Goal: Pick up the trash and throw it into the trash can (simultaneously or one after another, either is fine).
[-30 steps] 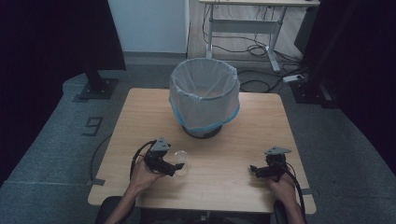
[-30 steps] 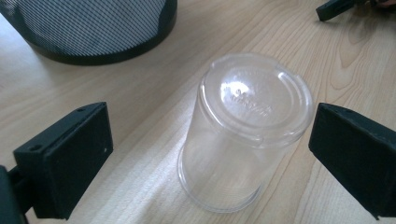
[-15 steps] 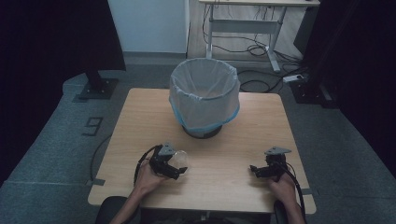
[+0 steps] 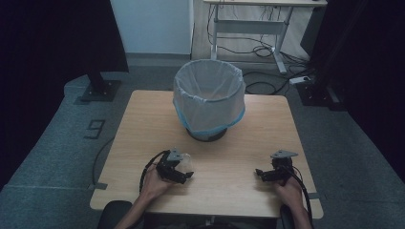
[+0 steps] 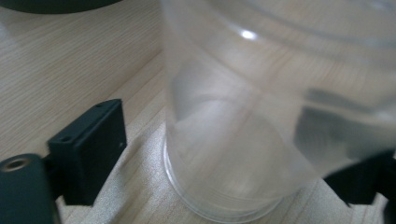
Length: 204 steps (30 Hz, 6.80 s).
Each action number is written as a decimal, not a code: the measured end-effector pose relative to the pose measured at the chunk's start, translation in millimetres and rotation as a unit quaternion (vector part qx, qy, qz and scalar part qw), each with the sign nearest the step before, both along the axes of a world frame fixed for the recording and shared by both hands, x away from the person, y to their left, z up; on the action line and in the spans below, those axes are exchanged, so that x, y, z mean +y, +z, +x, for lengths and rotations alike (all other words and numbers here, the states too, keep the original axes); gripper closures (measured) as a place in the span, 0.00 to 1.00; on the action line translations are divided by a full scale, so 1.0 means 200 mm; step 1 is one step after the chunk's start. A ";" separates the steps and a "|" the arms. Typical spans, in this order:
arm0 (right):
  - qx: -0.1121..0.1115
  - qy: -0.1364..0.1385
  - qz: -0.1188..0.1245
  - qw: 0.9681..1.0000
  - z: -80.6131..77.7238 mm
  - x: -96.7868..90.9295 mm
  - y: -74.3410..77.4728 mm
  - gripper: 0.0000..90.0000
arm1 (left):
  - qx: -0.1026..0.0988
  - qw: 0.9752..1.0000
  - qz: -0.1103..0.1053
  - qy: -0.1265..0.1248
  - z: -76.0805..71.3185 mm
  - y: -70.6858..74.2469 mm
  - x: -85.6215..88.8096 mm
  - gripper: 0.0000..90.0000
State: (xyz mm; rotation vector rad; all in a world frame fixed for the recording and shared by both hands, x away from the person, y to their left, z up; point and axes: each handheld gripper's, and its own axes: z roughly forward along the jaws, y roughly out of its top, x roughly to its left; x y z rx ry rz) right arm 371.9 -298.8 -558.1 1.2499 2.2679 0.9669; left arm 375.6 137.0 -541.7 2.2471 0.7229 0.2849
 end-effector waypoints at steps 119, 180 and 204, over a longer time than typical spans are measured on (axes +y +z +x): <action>0.001 0.000 -0.001 1.000 0.00 0.00 0.00 0.00 | -0.008 0.998 -0.061 0.015 0.31 1.19 0.14 0.35; 0.001 0.000 -0.001 1.000 0.00 0.00 0.00 0.00 | -0.040 0.996 -0.042 0.067 0.75 1.33 -0.22 0.37; 0.001 0.000 -0.001 1.000 0.00 0.00 0.00 0.00 | -0.023 0.997 0.003 0.068 0.85 1.22 -0.33 0.02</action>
